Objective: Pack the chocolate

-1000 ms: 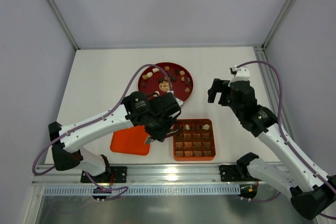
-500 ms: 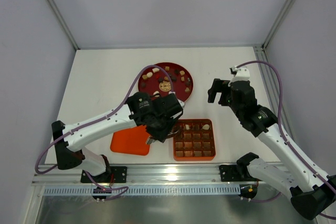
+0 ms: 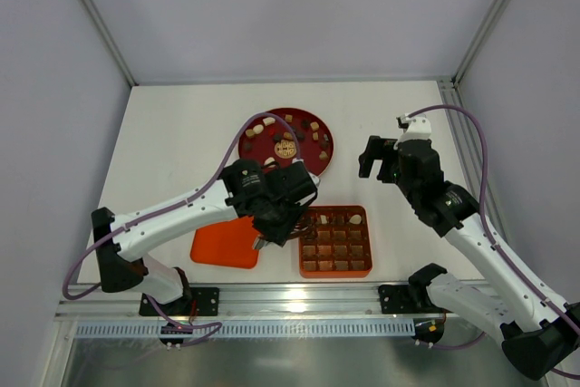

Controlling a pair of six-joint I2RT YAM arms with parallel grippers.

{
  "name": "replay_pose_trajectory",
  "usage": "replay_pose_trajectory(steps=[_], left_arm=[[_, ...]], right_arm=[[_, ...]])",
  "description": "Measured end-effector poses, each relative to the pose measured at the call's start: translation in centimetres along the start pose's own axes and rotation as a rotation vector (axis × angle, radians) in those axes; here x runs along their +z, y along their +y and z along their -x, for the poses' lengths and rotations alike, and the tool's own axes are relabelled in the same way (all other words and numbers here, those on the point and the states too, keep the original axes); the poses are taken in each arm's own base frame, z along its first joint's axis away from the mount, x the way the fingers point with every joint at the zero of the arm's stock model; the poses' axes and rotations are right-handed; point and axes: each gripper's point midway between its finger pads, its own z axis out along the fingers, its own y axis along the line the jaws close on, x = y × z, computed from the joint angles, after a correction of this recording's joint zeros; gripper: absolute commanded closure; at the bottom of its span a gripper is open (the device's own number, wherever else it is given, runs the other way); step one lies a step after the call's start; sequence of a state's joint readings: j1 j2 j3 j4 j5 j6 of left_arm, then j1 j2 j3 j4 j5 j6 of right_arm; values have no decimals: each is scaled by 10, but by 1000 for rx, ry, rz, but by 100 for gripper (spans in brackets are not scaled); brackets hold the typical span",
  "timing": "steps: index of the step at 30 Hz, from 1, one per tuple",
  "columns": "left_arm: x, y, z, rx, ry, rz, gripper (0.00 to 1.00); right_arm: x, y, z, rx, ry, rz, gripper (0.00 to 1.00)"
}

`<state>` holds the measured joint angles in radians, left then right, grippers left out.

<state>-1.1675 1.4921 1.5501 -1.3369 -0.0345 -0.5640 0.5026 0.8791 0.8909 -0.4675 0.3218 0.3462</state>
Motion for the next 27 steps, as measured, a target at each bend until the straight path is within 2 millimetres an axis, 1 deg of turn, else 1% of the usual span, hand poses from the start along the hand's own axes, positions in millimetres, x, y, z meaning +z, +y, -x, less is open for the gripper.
replay_pose_trajectory(steps=[5,12,16,18,23,26,27], left_arm=[[-6,-2,7,3,-27,-6,64],[-26,-10,29,17,-114,-36,63],[-29,-3,38,-5,-136,-27,63],[-29,8,43,-31,-140,-11,63],[-31,45,66,-121,-174,41,62],[-33,74,82,-191,-199,78,61],[-33,87,87,-220,-206,98,60]], right_arm=[[0,0,0,0,-1,0,0],[-1,0,1,-2,-4,1,0],[-1,0,1,-2,-4,1,0],[-1,0,1,-2,-4,2,0],[-1,1,1,-3,-2,8,0],[-1,2,0,-3,1,16,0],[-1,3,0,-2,2,19,0]])
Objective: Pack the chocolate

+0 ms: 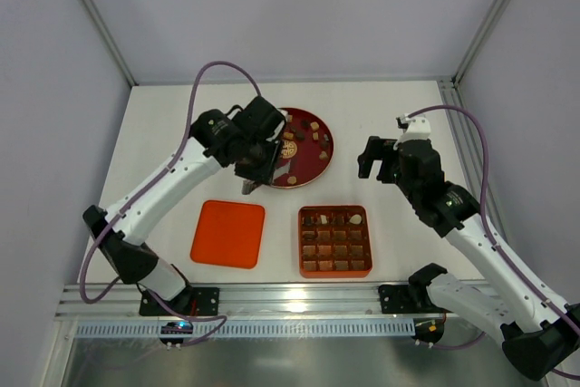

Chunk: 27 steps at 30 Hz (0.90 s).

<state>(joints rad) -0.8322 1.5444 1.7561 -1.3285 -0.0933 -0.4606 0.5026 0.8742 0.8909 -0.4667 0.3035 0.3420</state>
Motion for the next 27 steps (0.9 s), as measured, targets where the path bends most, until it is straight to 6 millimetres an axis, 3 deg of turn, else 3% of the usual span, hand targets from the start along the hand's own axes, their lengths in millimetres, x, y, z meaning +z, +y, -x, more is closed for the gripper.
replay_pose_trajectory(steps=[6,13,20,27], left_arm=[[32,51,25,-58,30,130,59],[70,82,36,-89,91,192,59],[83,114,60,-148,67,232,60],[96,135,69,-172,79,255,60]], right_arm=[[0,3,0,1,2,16,0],[0,6,0,3,3,31,0],[0,6,-1,3,4,36,0],[-1,7,0,4,-1,40,0]])
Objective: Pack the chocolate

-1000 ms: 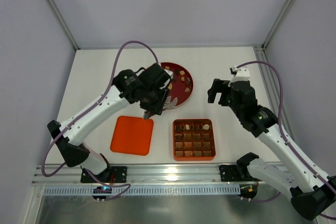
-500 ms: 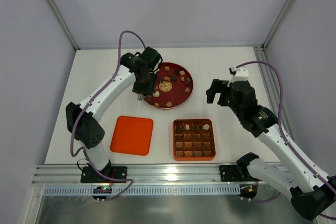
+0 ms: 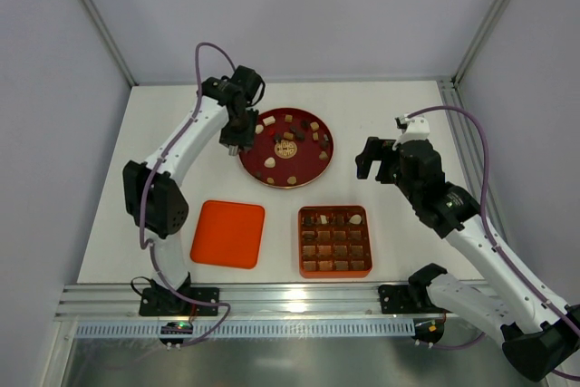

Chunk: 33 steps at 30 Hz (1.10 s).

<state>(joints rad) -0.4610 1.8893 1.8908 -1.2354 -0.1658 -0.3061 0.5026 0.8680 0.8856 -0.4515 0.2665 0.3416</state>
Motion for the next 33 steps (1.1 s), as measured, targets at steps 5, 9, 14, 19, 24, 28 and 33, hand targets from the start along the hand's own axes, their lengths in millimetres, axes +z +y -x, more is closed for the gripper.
replay_pose_trajectory(steps=[5,9,14,19,24,28,33], left_arm=[[9,5,2,-7,14,9,60],[11,7,3,-4,18,12,60],[16,9,4,2,26,15,60],[20,12,4,-4,36,18,60],[26,11,4,-4,47,15,61],[29,9,3,-3,55,9,61],[29,8,3,-4,54,0,63]], right_arm=[[0,0,0,1,-2,1,0],[0,0,0,1,-2,1,0],[0,0,0,0,-2,0,0],[0,0,0,0,-2,0,0],[0,0,0,-3,-2,0,0],[0,0,0,-4,-2,-1,0],[0,0,1,-4,-2,0,0]])
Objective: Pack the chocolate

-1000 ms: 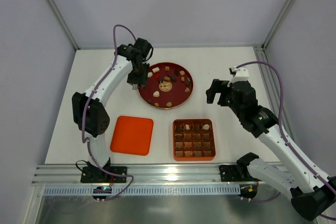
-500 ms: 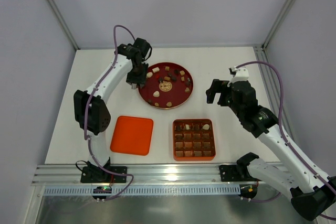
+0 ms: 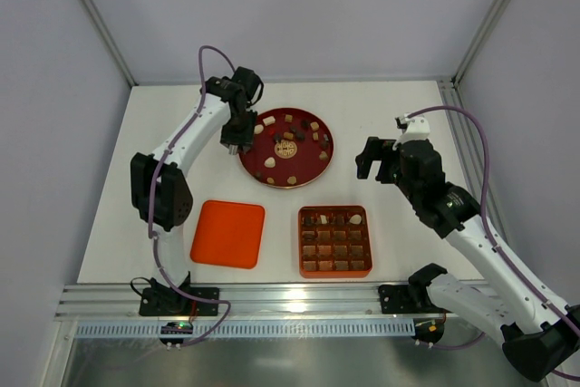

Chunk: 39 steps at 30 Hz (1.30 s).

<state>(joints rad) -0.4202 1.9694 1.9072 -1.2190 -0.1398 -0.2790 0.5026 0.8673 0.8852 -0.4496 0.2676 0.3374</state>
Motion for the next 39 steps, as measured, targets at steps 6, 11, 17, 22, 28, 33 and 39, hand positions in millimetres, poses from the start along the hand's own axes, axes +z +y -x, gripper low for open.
replay_pose_trajectory(steps=[6,11,17,22,28,33,39], left_arm=[[0,-1,0,0,-2,-4,65],[0,-2,0,0,0,-10,71],[0,-2,0,-1,-1,-13,75],[-5,-4,4,-3,-12,-24,75],[-13,-6,11,-4,-38,-31,75],[-21,-10,8,8,-45,-37,75],[-38,-26,3,40,-68,-58,76]], right_arm=[[-2,0,2,2,-7,2,0],[-2,0,2,3,-9,4,0],[-2,0,2,3,-9,3,0],[-2,0,2,3,-9,3,0],[-2,0,2,3,-9,3,0],[-2,0,2,3,-9,3,0],[-2,0,2,3,-9,3,0]])
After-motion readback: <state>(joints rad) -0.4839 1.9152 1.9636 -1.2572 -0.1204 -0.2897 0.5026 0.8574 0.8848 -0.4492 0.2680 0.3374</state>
